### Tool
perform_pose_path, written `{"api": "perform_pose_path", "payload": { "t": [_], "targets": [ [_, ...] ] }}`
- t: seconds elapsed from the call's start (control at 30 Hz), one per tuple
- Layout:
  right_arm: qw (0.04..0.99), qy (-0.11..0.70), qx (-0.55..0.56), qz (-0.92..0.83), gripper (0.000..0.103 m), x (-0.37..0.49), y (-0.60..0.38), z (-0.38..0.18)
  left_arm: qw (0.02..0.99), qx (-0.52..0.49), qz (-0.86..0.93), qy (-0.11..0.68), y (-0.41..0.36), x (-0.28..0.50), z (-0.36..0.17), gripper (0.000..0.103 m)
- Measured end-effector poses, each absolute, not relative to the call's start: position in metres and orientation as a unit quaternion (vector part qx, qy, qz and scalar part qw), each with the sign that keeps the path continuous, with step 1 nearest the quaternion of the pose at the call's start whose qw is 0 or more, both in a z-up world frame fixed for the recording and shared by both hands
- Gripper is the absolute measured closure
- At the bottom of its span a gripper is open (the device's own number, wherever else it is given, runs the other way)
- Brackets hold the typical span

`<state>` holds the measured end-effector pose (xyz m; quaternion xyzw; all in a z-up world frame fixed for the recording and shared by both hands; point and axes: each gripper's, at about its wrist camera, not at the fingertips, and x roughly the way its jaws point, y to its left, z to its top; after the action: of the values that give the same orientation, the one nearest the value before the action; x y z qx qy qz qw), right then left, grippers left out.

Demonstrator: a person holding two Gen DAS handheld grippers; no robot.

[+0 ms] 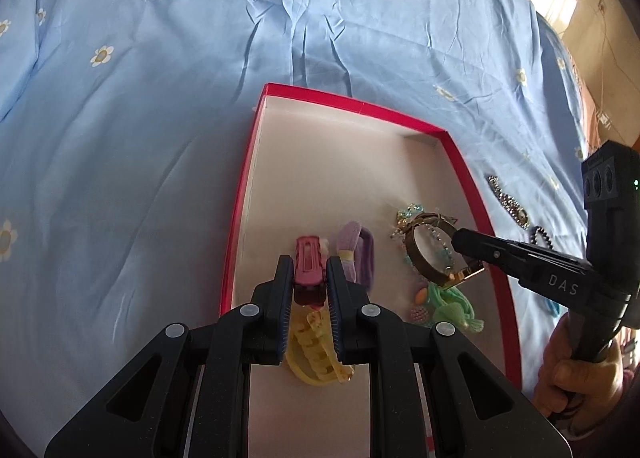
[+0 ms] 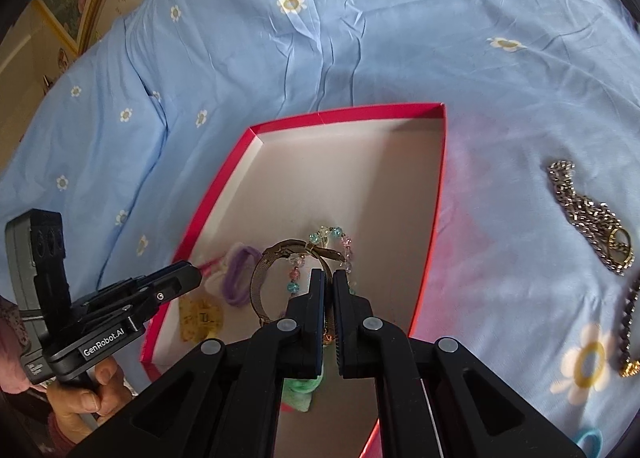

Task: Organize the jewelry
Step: 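Carry the pink clip and gold watch into the red box and open both tools, then move both open tools back toward the silver chain and black bead bracelet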

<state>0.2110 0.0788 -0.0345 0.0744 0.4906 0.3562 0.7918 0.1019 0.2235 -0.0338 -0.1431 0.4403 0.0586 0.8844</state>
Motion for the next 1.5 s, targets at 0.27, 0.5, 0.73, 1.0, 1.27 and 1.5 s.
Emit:
{"api": "perform_pose_path", "payload": {
  "t": [0.27, 0.5, 0.73, 1.0, 1.27, 1.5],
  "targets": [
    [0.792, 0.494, 0.060, 0.353, 0.100, 0.214, 0.086, -0.042, 0.881, -0.140, 0.056, 0.449, 0.222, 0.105, -0.041, 0.088],
    [0.791, 0.494, 0.060, 0.355, 0.099, 0.212, 0.086, -0.041, 0.879, -0.138, 0.054, 0.453, 0.221, 0.106, -0.043, 0.088],
    [0.788, 0.492, 0.078, 0.362, 0.093, 0.210, 0.081, -0.038, 0.877, -0.139, 0.057, 0.456, 0.220, 0.105, -0.041, 0.086],
    [0.793, 0.477, 0.101, 0.365, 0.075, 0.200, 0.064, -0.023, 0.881, -0.143, 0.058, 0.448, 0.216, 0.098, -0.034, 0.076],
    [0.806, 0.461, 0.134, 0.347, 0.066, 0.189, 0.020, -0.008, 0.891, -0.145, 0.052, 0.428, 0.205, 0.086, -0.013, 0.060],
    [0.824, 0.456, 0.158, 0.297, 0.063, 0.184, -0.038, -0.010, 0.897, -0.140, 0.025, 0.419, 0.180, 0.085, -0.001, 0.054]
  ]
}}
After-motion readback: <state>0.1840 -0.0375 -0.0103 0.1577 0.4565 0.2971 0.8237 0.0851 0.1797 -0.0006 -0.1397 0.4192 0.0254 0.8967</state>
